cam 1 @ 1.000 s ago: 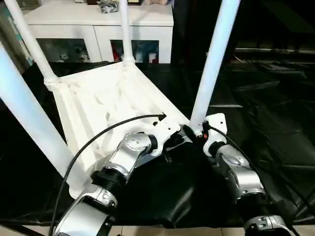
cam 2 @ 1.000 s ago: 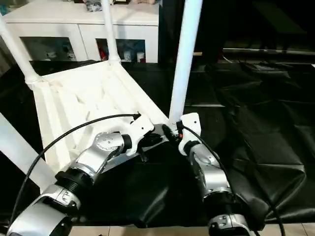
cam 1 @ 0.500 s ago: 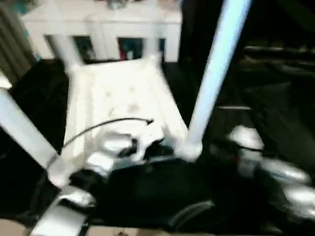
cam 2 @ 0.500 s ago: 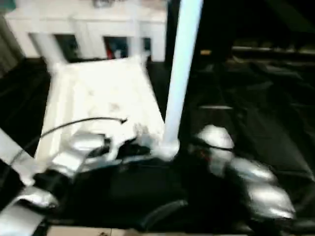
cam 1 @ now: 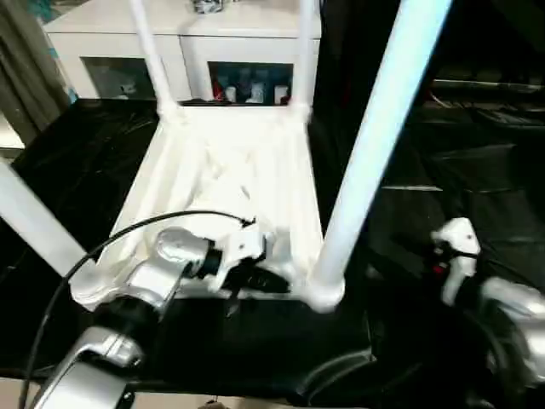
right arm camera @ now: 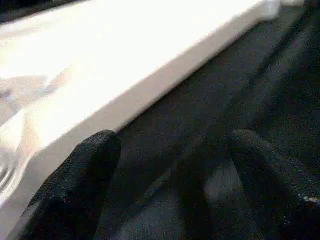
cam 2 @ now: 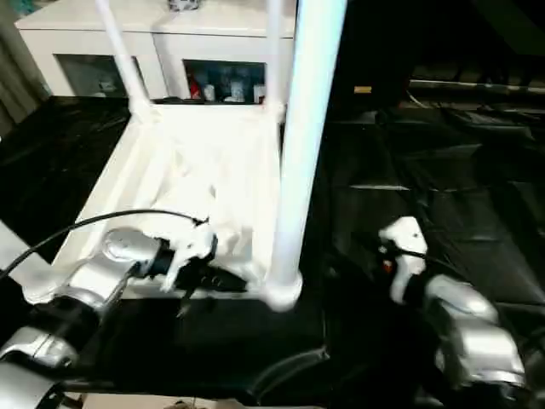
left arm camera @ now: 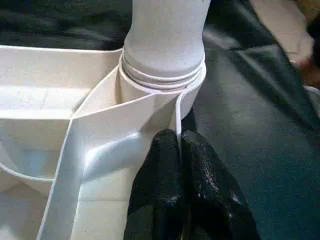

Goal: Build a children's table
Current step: Rotate leg to tighten

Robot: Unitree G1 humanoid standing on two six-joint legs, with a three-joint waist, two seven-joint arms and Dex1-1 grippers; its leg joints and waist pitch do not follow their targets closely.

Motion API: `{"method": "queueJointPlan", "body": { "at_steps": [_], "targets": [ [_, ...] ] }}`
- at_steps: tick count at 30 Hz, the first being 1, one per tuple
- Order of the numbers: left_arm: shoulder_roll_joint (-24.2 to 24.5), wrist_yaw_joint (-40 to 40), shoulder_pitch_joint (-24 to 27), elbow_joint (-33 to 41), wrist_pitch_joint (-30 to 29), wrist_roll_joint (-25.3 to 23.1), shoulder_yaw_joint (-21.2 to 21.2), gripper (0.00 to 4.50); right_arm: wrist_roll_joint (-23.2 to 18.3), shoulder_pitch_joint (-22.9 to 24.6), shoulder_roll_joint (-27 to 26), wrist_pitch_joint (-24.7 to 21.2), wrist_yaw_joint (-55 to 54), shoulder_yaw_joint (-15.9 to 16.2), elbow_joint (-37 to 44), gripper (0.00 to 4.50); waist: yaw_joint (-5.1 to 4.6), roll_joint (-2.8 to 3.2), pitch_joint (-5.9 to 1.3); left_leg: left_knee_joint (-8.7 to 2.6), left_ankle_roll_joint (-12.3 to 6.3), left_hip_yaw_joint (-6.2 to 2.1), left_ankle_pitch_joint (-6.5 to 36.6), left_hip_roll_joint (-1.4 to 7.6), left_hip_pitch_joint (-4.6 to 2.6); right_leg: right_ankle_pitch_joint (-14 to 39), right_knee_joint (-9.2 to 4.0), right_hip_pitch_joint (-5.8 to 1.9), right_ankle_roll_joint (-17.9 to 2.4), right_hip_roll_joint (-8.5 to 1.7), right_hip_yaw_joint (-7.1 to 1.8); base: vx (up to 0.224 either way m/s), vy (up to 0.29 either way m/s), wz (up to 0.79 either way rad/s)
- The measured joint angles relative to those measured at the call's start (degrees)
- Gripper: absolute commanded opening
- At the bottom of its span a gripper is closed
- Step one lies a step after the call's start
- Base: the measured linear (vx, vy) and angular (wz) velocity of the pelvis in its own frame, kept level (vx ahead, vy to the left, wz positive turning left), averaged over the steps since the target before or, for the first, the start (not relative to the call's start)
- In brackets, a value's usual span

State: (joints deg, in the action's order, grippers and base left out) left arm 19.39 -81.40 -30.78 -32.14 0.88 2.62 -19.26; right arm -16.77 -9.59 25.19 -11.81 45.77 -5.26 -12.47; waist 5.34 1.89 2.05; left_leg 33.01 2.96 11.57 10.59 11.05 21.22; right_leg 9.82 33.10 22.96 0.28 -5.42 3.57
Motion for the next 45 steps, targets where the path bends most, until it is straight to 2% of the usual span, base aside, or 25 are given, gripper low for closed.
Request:
{"method": "queueJointPlan", "body": {
  "at_steps": [8,10,12,15,20,23,27,29,30,34,38,40,42,45],
  "targets": [
    [1.42,-0.33,2.18,4.57,-0.01,0.02,-0.22,0.0,0.95,-2.62,-4.51,1.33,-4.73,0.84,-1.33,3.81,-0.14,-0.63,0.36,0.03,0.01,0.02,-0.02,0.01,0.03,0.0,0.07,0.05,0.0,0.0,-0.02,0.0,0.0,0.0],
    [2.33,0.68,4.22,8.36,-3.33,0.96,0.65,0.57,1.5,-3.3,-6.09,1.48,-6.7,0.95,-1.83,3.88,-0.36,-0.65,0.38,0.07,0.02,0.04,-0.02,0.01,0.08,0.0,0.13,0.15,0.0,0.0,-0.06,0.0,0.0,0.0],
    [2.39,1.57,6.02,12.8,-6.38,4.62,2.99,0.62,1.67,-3.45,-7.09,2.31,-8.66,0.88,-1.83,3.88,-0.43,-0.77,0.46,0.07,0.02,0.05,-0.02,0.02,0.1,0.0,0.18,0.21,0.0,0.01,-0.06,0.0,0.0,0.0],
    [2.4,3.96,6.64,20.14,-9.85,8.98,7.14,1.0,1.82,-3.62,-8.48,2.49,-12.08,0.33,-1.44,3.88,-0.42,-0.82,0.47,0.08,0.04,0.05,-0.03,0.05,0.05,0.0,0.24,0.19,-0.01,0.04,-0.07,0.0,0.0,0.0],
    [1.91,11.53,8.22,26.55,-14.94,12.49,13.47,1.45,3.7,-3.66,-9.38,0.28,-18.43,-0.18,2.13,3.88,-0.55,-0.82,0.48,0.14,0.1,0.05,-0.06,0.04,-0.05,0.0,0.43,0.18,0.0,0.05,-0.13,0.0,0.0,0.0],
    [1.12,20.89,8.21,26.97,-16.03,11.15,17.75,1.65,4.52,-4.46,-10.46,-1.78,-22.38,-0.49,4.48,3.88,-0.81,-0.84,0.49,0.15,0.24,0.02,-0.14,0.04,-0.15,0.02,0.64,0.17,0.03,0.06,-0.16,0.0,0.0,0.0],
    [-4.74,42.39,8.4,26.15,-16.49,5.83,25.61,1.93,5.9,-4.57,-13.05,-2.6,-28.77,-1.49,5.33,3.88,-1.26,-1.18,0.61,0.16,0.31,-0.1,-0.18,0.03,-0.15,0.25,0.87,0.19,0.41,0.09,-0.14,0.0,0.0,0.0],
    [-8.15,49.69,10.9,28.72,-16.48,4.69,28.0,2.08,5.85,-3.94,-14.33,-2.7,-29.73,-1.48,6.33,3.88,-1.69,-1.24,0.65,0.17,0.34,-0.13,-0.2,0.03,-0.11,0.26,0.84,0.19,0.42,0.1,-0.14,0.0,0.0,0.0],
    [-10.19,52.22,12.95,30.7,-15.41,4.29,28.85,2.22,5.67,-3.25,-14.91,-2.69,-29.76,-1.53,7.28,4.15,-1.81,-1.26,0.66,0.19,0.34,-0.12,-0.2,0.03,-0.09,0.26,0.82,0.18,0.42,0.09,-0.15,0.0,0.0,0.0],
    [-15.4,58.1,17.84,35.36,-12.22,3.26,28.07,2.52,5.09,-1.9,-16.55,-2.7,-29.67,-0.47,9.64,4.39,-1.88,-1.78,0.89,0.26,0.33,-0.18,-0.18,0.04,0.16,0.24,0.81,0.33,0.37,0.12,-0.12,0.0,0.0,0.0],
    [-15.73,61.93,18.74,36.28,-9.56,2.24,28.36,2.75,5.07,-1.63,-17.48,-2.83,-30.42,0.24,10.04,4.5,-1.95,-1.96,0.86,0.24,0.33,-0.19,-0.19,0.05,0.14,0.26,0.84,0.35,0.41,0.13,-0.12,0.0,0.0,0.0],
    [-16.05,63.36,19.58,36.07,-9.53,2.02,28.5,3.06,5.06,-1.61,-17.58,-2.92,-30.72,0.18,10.05,4.5,-1.94,-2.04,0.9,0.28,0.33,-0.19,-0.19,0.04,0.16,0.3,0.84,0.35,0.48,0.13,-0.12,0.0,0.0,0.0],
    [-16.38,64.35,19.67,35.86,-9.52,1.9,28.52,3.15,5.08,-1.62,-17.83,-3.1,-30.93,0.19,10.1,4.5,-1.96,-2.06,0.9,0.35,0.33,-0.19,-0.19,0.04,0.17,0.33,0.84,0.34,0.54,0.13,-0.14,0.0,0.0,0.0],
    [-15.92,66.0,19.62,35.58,-11.17,-0.44,27.63,3.49,5.85,-1.66,-17.78,-3.89,-32.33,0.7,10.1,4.5,-1.95,-2.04,0.89,0.41,0.33,-0.2,-0.19,0.03,0.16,0.34,0.87,0.32,0.59,0.13,-0.18,0.0,0.0,0.0]
  ]
}}
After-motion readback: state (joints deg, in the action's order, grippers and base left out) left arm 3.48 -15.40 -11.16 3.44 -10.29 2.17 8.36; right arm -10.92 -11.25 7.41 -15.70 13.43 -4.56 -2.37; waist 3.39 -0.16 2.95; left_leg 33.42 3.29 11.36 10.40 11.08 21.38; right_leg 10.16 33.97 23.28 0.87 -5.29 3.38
